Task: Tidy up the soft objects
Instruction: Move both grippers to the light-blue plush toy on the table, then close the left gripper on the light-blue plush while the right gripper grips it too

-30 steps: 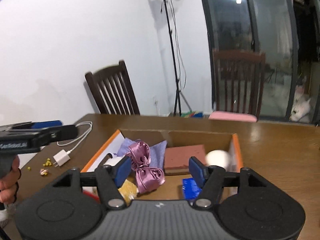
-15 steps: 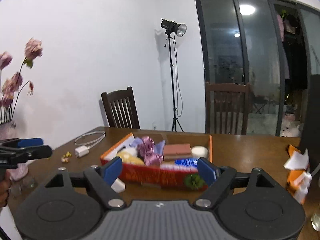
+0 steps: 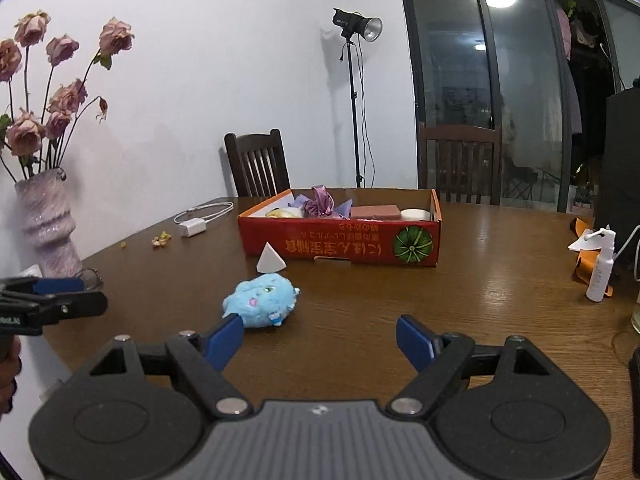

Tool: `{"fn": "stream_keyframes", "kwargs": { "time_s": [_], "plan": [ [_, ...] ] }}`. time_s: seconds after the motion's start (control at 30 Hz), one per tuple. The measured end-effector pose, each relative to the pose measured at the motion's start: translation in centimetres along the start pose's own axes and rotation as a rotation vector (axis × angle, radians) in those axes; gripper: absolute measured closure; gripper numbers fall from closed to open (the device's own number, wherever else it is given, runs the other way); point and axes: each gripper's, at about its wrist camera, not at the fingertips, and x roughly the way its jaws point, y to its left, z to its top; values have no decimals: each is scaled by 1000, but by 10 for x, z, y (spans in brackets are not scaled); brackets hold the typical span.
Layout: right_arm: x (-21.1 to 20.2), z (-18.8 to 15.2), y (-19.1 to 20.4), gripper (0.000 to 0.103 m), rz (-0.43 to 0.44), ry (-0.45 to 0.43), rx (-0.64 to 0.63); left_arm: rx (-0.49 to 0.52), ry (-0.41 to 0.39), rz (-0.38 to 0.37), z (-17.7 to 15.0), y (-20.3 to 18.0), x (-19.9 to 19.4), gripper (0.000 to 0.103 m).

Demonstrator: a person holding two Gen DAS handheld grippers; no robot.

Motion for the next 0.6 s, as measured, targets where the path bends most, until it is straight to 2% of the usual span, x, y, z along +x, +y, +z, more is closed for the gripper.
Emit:
{"fn": "stream_keyframes", "kwargs": {
  "time_s": [0.17,0.33,0.4,0.53,0.6],
  "plan": [
    [19,8,2,21,31,0,24,-43,28,-39,7,4,24,14],
    [59,18,-3,24,61,52,58,-90,110,-92,15,10,72,26],
    [82,23,-6,27,81,82,74,-115,148,-118,18,15,94,32],
    [126,33,-14,32,116,131,119,-213,267,-203,18,28,136,54],
    [149,38,-18,33,139,151,140,-267,314,-243,15,34,149,59]
  ]
}}
